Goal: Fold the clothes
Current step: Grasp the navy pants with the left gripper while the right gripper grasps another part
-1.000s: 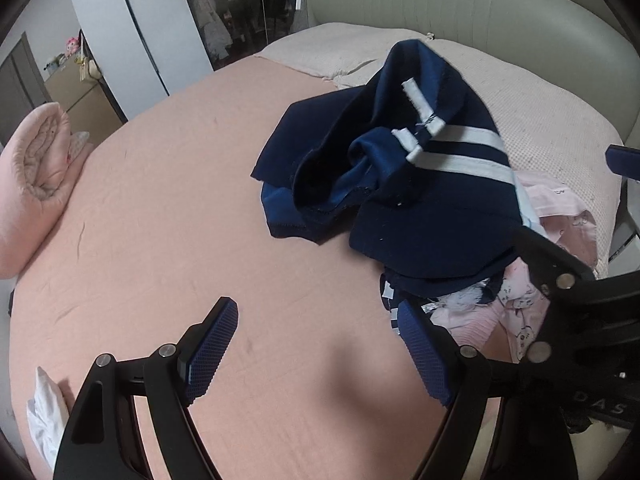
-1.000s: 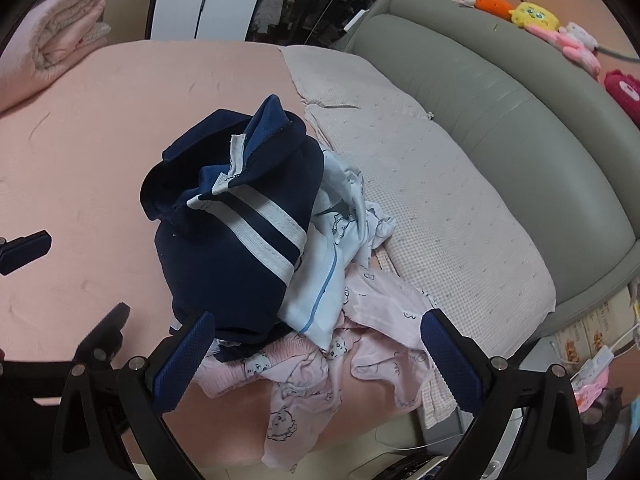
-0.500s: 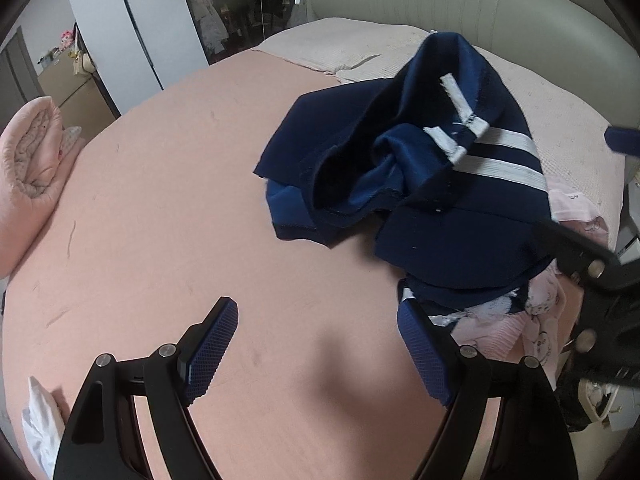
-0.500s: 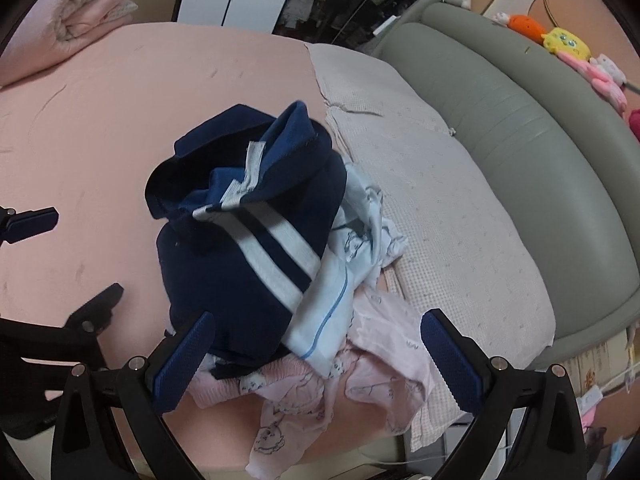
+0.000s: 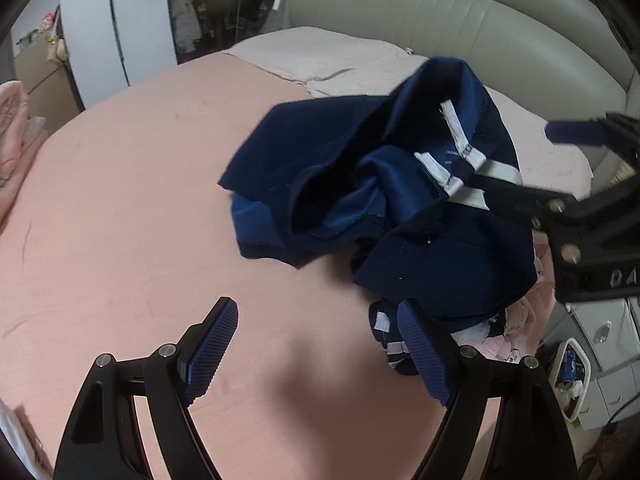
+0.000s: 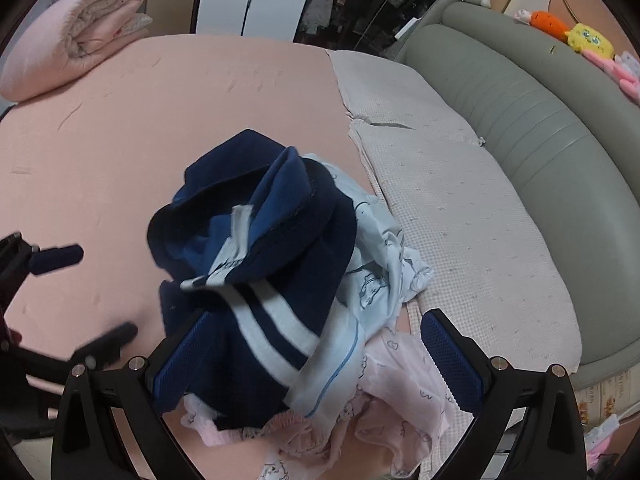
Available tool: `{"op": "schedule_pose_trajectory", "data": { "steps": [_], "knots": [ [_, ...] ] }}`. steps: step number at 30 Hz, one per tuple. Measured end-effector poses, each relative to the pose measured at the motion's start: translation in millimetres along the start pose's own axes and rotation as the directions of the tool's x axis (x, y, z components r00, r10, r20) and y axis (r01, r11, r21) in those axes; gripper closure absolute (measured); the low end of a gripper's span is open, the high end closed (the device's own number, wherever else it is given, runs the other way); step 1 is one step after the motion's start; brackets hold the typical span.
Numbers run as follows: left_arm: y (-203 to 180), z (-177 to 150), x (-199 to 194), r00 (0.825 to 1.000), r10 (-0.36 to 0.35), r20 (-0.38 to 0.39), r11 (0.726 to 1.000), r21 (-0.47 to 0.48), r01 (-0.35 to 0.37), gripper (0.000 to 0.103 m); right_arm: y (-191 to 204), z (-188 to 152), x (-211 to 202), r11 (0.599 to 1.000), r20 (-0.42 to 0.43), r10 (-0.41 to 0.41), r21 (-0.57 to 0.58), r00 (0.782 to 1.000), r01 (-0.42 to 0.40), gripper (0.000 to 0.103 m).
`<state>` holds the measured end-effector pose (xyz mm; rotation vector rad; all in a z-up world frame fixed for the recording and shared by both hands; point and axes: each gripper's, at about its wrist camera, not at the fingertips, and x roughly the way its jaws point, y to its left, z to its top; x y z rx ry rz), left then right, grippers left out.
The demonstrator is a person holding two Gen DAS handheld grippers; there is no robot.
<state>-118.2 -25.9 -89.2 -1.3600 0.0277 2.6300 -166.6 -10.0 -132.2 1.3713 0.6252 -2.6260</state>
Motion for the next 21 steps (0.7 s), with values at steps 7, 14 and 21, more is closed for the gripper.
{"op": "schedule_pose_trajectory", "data": {
  "steps": [7,14,21],
  "knots": [
    [-10.0,3.3,16.3,1.0,0.006,-0.017,0.999,0.037,-0.006,0.021,3.4,12.0,12.6,1.0,-0.006,0.013,-0.028,1.0,-0.013,0.0],
    [-16.4,13.2,37.8,0.999,-0.018,-0.035,0.999,0.047,0.02,0.021,-16.9,23.6,44.2,0.985,-0.085,0.122,0.135,0.989,-0.11,0.0],
    [-7.5,16.6,51.5,0.998,-0.058,-0.025,0.998,-0.021,0.057,0.021,-49.5,18.0,72.5,0.861,-0.091,0.331,0.437,0.939,-0.261,0.0]
  ]
}}
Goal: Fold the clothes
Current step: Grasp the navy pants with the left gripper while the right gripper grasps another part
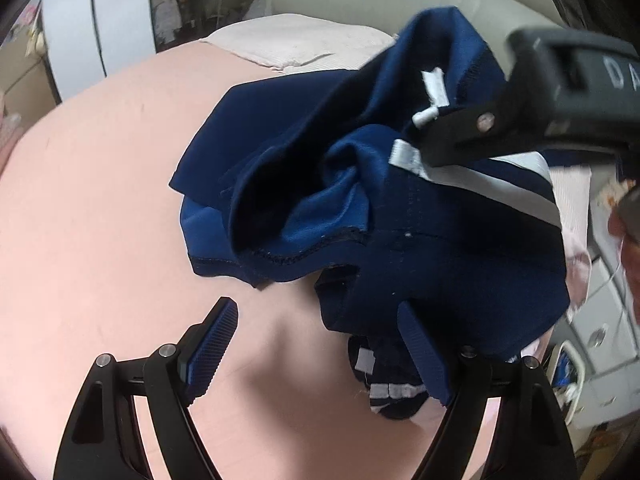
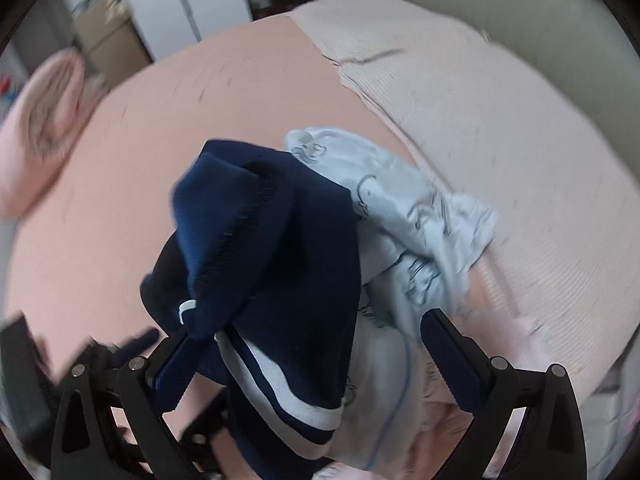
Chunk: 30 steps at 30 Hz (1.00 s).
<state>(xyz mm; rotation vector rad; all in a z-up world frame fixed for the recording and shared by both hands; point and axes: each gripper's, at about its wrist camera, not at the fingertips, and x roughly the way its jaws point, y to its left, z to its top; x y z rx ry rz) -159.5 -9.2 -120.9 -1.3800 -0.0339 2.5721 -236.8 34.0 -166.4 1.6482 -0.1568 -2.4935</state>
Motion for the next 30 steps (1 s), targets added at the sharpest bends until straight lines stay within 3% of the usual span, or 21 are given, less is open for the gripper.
{"op": "schedule_pose_trajectory", "data": {
  "steps": [4,8,12,19,23,27,30],
  "knots": [
    [17.0,-3.7,8.6,0.999,-0.039,-0.035,0.995,-0.094,0.036,0.021,-14.4,-1.9,6.9,0.982,-0.017,0.115,0.151,0.993,-0.111,0.0],
    [23.0,-6.7,4.1,0.998,-0.059,-0.011,0.986,-0.157,0.056,0.021,-10.2,-5.9,7.1,0.98,0.001,0.134,0.148,0.991,-0.133,0.0],
    [13.1,-4.3,-6.6,0.998,-0.047,0.039,0.99,-0.13,0.052,0.021,-11.2,-11.3,12.0,0.957,0.008,0.222,0.192,0.975,-0.22,0.0],
    [-3.6,1.8,-17.2,0.995,-0.077,0.062,0.99,-0.111,0.084,0.021,-46.3,-28.5,28.7,0.843,0.043,0.408,0.367,0.912,-0.394,0.0],
    [-6.7,2.0,-21.5,0.994,-0.073,0.079,0.993,-0.091,0.08,0.021,-59.0,-31.8,37.0,0.827,0.038,0.446,0.365,0.894,-0.428,0.0],
    [-3.4,1.9,-24.3,0.993,-0.095,0.076,0.991,-0.091,0.102,0.021,-66.6,-39.4,44.0,0.822,0.037,0.445,0.378,0.895,-0.425,0.002],
    [-0.4,2.4,-25.6,0.993,-0.097,0.069,0.989,-0.105,0.104,0.021,-78.3,-49.0,56.4,0.773,0.037,0.486,0.448,0.873,-0.449,0.002]
  ]
}}
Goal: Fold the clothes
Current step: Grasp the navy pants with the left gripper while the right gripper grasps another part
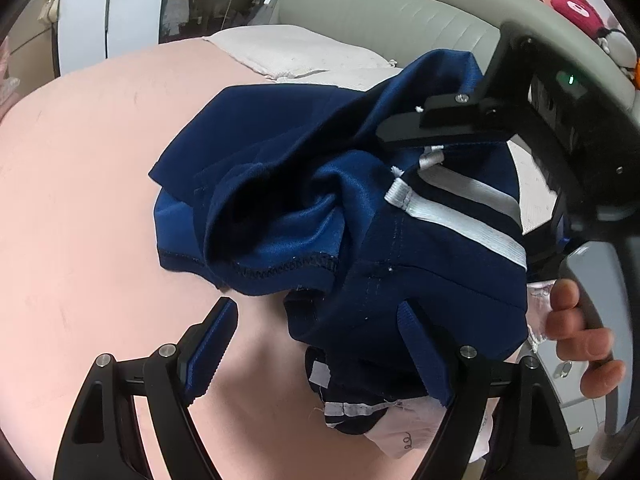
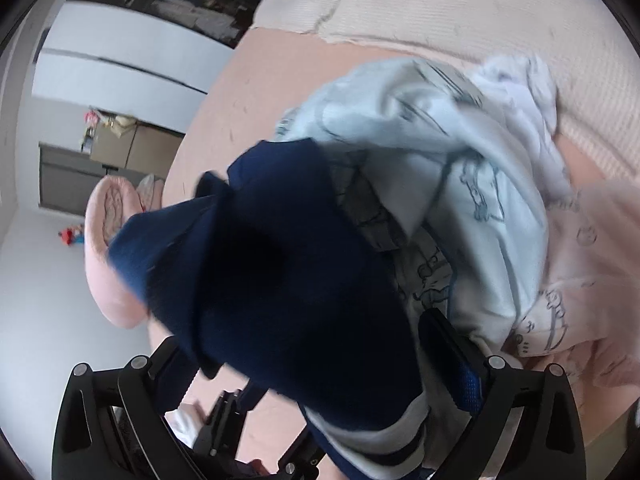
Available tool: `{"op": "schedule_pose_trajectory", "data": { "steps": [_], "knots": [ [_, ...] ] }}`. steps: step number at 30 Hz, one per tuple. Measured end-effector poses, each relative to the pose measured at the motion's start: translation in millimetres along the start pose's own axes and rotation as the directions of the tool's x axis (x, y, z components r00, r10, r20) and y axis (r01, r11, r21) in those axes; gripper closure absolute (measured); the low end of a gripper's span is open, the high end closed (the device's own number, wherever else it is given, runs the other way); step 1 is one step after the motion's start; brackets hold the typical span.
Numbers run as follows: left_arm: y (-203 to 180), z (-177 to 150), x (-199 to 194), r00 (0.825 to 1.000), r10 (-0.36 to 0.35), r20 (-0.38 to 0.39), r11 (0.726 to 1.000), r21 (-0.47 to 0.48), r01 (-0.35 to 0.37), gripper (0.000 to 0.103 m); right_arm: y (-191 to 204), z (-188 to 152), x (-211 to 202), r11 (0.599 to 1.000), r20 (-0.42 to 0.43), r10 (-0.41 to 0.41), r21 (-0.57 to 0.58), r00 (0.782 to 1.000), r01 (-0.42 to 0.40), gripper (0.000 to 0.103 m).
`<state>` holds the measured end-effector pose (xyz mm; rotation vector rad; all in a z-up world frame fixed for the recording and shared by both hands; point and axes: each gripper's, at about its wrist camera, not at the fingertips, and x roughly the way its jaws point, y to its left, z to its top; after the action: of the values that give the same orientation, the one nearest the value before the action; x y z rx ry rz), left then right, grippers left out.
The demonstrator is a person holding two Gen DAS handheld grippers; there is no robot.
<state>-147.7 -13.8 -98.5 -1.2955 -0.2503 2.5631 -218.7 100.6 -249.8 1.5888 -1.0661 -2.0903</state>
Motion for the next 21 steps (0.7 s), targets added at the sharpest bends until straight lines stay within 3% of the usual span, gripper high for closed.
{"op": "schedule_pose_trajectory", "data": {
  "steps": [6,9,12,14,19,21],
  "knots": [
    [-0.4,-0.2,-1.7,0.999,0.018,-0.026,1.0,0.017,-0.018,0.021,-40.6,-4.6,9.8,0.99,-0.081,0.101,0.106,0.992,-0.093,0.001],
    [-0.1,0.5,-3.3,0.999,0.024,-0.039,1.0,0.019,-0.024,0.021,-54.4,-7.5,4.9,0.982,-0.074,0.15,0.126,0.986,-0.14,0.007],
    [0.6,3.7,-10.9,0.999,0.033,-0.034,0.999,0.033,-0.031,0.021,-63.3,-10.4,-7.5,0.975,-0.051,0.182,0.136,0.982,-0.174,0.028],
    [2.0,5.3,-17.6,0.999,0.035,-0.026,0.998,0.044,-0.033,0.021,-68.9,-13.9,-13.7,0.973,-0.033,0.196,0.132,0.98,-0.19,0.054],
    [8.5,7.9,-32.1,1.0,0.016,-0.025,0.999,0.047,-0.015,0.021,-67.1,-27.6,-21.9,0.977,-0.022,0.204,0.063,0.979,-0.202,0.063],
    [10.1,9.6,-38.6,1.0,-0.002,-0.022,0.999,0.052,0.003,0.021,-59.7,-34.2,-24.1,0.981,-0.029,0.194,0.013,0.981,-0.194,0.08]
  ]
}}
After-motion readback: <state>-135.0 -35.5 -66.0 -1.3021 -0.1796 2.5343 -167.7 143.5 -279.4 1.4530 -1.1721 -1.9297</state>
